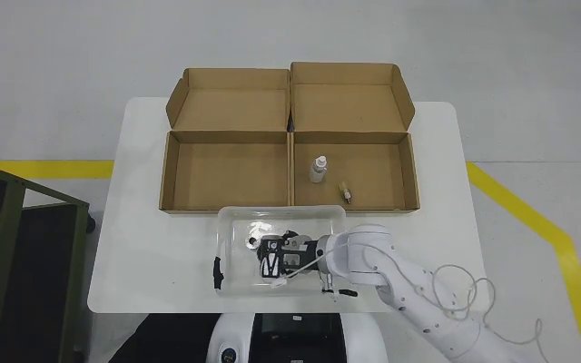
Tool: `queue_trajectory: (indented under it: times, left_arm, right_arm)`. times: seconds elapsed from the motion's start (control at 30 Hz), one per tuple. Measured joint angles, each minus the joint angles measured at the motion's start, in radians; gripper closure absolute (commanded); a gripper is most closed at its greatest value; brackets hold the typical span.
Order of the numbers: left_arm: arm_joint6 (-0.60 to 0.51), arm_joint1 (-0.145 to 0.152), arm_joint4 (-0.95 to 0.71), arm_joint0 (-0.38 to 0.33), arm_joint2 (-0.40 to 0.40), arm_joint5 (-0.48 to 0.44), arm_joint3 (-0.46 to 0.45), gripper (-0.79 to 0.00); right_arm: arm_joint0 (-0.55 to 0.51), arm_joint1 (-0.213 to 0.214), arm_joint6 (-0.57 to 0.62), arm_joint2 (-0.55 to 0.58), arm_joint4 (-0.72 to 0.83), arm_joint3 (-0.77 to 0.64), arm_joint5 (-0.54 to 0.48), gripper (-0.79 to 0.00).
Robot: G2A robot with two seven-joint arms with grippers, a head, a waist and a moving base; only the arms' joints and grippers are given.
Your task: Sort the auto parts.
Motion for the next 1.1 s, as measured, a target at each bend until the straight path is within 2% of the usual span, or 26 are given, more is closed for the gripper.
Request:
queue_trajectory:
  times: [0.3,0.57,1.1]
  left_arm:
    - [0.0,0.0,0.0,0.0,0.0,0.0,0.0,-0.785]
    - [0.0,0.0,0.0,0.0,0.0,0.0,0.0,-0.785]
    - [0.0,0.0,0.0,0.0,0.0,0.0,0.0,-0.785]
  right_arm:
    - [-0.058,0.026,-0.093,0.111,0.075,-0.045,-0.036,0.0]
    - [-0.067,0.035,-0.198,0.169,0.199,-0.052,-0.089,0.0]
    - [-0.017,0.034,-0.274,0.239,0.395,-0.065,-0.038,0.0]
